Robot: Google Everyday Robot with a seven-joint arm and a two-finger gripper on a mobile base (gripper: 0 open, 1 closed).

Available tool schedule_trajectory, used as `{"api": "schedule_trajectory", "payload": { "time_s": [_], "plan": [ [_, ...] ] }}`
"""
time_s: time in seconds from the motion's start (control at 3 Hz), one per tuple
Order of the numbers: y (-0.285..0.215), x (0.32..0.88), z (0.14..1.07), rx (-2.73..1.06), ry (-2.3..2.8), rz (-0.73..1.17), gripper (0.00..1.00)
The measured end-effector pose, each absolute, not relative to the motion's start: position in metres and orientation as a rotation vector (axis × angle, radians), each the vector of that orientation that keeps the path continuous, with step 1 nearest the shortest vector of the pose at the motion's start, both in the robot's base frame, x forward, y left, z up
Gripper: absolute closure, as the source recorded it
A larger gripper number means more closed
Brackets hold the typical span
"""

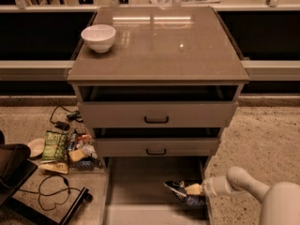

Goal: Place blue chip bag into bottom drawer

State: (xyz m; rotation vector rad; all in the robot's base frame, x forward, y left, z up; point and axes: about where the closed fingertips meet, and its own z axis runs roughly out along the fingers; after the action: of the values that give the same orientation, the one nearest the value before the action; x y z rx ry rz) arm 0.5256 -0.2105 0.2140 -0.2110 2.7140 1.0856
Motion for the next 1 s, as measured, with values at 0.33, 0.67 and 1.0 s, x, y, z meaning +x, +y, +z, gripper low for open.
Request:
{"api": "schedule_trajectory", "payload": {
  "time_s": [0.33,0.67,1.0],
  "plan": [
    [-0.2113,0.5058,0.1954,-0.17,2.727,1.118,0.83],
    [-0.2076,0.5083,0.1972,-0.181,2.727,1.118,0.58],
    [-0.2037,0.5072,0.1955,-0.186,2.729,1.125,0.27]
  ]
}}
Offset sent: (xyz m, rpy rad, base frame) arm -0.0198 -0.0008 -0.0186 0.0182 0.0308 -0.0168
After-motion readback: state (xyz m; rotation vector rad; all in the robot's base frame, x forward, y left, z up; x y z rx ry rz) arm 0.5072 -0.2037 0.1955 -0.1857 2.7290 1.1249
